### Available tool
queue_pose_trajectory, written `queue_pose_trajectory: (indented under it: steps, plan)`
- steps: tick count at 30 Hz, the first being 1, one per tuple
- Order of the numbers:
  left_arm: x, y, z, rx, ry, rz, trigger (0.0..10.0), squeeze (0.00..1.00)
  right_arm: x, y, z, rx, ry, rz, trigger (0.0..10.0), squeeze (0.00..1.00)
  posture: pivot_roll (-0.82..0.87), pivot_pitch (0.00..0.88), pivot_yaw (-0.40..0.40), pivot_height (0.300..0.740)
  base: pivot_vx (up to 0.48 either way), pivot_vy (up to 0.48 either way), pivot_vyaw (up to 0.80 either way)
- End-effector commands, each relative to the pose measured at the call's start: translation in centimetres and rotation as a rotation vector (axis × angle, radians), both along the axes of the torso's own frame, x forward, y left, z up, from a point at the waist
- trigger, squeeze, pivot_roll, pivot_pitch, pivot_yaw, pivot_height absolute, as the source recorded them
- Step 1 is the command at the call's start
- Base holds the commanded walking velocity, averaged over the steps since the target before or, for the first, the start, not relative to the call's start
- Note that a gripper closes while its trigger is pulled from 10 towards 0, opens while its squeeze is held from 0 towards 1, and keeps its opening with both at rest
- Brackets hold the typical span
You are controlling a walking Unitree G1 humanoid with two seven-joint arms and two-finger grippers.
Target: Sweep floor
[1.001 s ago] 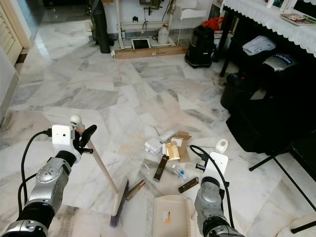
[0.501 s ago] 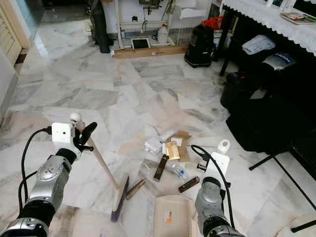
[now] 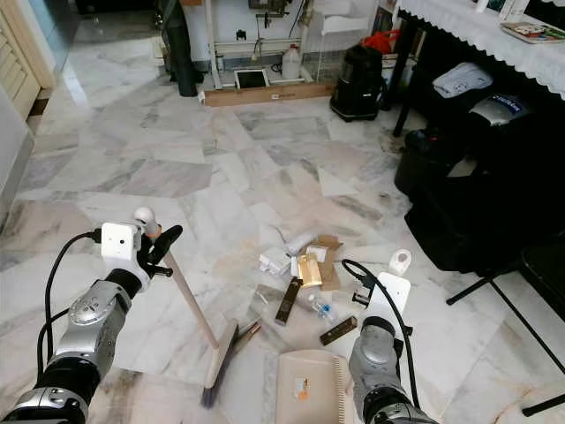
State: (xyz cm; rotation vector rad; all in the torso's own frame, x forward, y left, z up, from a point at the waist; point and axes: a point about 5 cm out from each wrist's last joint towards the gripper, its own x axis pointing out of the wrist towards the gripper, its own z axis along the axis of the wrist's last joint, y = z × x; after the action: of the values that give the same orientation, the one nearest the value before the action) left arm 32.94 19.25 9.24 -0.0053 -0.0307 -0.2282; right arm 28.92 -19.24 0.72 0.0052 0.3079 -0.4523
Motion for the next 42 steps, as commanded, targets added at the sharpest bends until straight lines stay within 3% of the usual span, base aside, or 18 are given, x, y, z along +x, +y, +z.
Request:
queue_pose_trajectory:
  steps: [1,13,17,25,34,42]
  plan:
    - [0.1,0.2,0.7,-0.004,-0.024,-0.024,10.0,0.00,-0.1,-0.3,-0.1,-0.011,0.004,-0.006,10.0,0.00,0.10,0.016,-0.034,0.740,0.000,0.000,0.00]
    - [-0.1,0.4,1.9,-0.053,-0.026,-0.129,10.0,0.00,-0.1,-0.2,-0.1,-0.005,0.010,0.000,10.0,0.00,0.11,0.023,-0.034,0.740,0.000,0.000,0.00]
    - [0.2,0.9,3.0,-0.080,-0.058,-0.115,10.0,0.00,-0.1,-0.1,-0.1,-0.002,0.012,0.003,10.0,0.00,0.11,0.025,-0.034,0.740,0.000,0.000,0.00]
    - [0.5,1.4,4.3,-0.032,-0.138,-0.018,10.0,0.00,-0.1,0.1,-0.1,-0.001,0.011,0.008,10.0,0.00,0.11,0.027,-0.034,0.740,0.000,0.000,0.00]
    - [0.6,0.9,2.1,-0.036,-0.073,0.030,10.0,0.00,0.0,0.1,-0.1,-0.002,0.010,0.009,10.0,0.00,0.10,0.032,-0.035,0.740,0.000,0.000,0.00]
    - [0.5,-0.3,0.4,-0.064,0.002,0.003,10.0,0.00,-0.3,0.0,-0.3,-0.009,0.012,0.009,10.0,0.00,0.07,0.042,-0.034,0.740,0.000,0.000,0.00]
